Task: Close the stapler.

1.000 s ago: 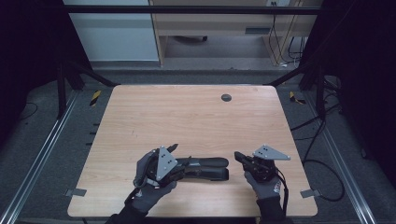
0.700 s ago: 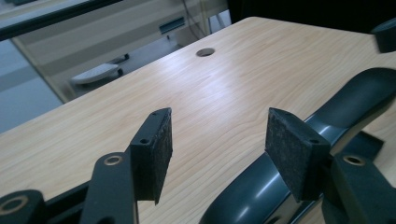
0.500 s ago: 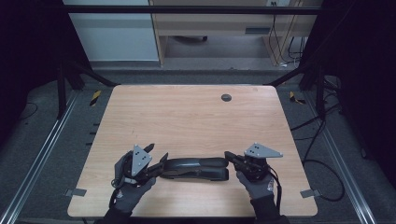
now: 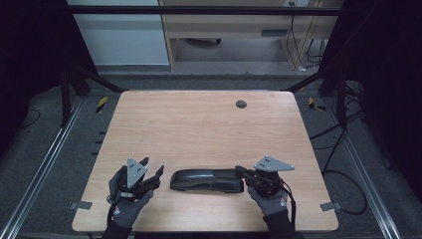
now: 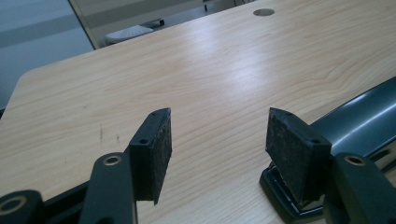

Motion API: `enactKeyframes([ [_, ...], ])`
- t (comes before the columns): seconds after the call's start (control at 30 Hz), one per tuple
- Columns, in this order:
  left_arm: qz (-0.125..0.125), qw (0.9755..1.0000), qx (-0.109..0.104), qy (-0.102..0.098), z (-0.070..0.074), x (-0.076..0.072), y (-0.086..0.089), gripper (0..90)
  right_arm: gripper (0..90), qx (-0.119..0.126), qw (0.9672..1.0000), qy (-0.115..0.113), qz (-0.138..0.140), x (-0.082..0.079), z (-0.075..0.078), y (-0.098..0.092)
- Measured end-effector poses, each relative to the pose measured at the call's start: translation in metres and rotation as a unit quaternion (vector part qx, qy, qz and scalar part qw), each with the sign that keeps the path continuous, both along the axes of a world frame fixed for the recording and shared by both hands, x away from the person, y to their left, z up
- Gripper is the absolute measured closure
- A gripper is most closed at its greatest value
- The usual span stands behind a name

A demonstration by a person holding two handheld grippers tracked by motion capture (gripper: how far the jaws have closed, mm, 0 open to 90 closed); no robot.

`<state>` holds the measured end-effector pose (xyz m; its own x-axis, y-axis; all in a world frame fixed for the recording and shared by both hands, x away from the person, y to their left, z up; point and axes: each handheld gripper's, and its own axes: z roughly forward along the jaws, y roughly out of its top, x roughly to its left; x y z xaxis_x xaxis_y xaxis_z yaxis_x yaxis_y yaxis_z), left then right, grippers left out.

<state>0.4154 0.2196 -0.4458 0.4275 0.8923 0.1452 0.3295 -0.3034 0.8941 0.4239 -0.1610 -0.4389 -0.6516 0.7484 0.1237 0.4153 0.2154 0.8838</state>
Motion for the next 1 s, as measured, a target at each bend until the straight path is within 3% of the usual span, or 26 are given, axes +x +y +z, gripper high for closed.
enactKeyframes([
  [0.4, 0.021, 0.9997, 0.003, 0.014, -0.010, 0.000, 0.015, 40.6, 90.0, 0.011, 0.9998, 0.012, -0.013, -0.001, -0.019, -0.003],
  [0.77, 0.029, 0.9994, 0.003, 0.017, -0.012, 0.001, 0.018, 40.5, 90.0, 0.007, 0.9995, 0.020, -0.024, -0.002, -0.020, -0.001],
  [0.83, 0.029, 0.9994, 0.004, 0.017, -0.012, 0.001, 0.019, 40.5, 90.0, 0.004, 0.9996, 0.011, -0.025, -0.004, -0.021, -0.001],
  [1.0, 0.032, 0.9993, 0.001, 0.019, -0.012, 0.002, 0.020, 40.4, 90.0, 0.006, 0.9996, 0.013, -0.023, -0.003, -0.021, -0.001],
])
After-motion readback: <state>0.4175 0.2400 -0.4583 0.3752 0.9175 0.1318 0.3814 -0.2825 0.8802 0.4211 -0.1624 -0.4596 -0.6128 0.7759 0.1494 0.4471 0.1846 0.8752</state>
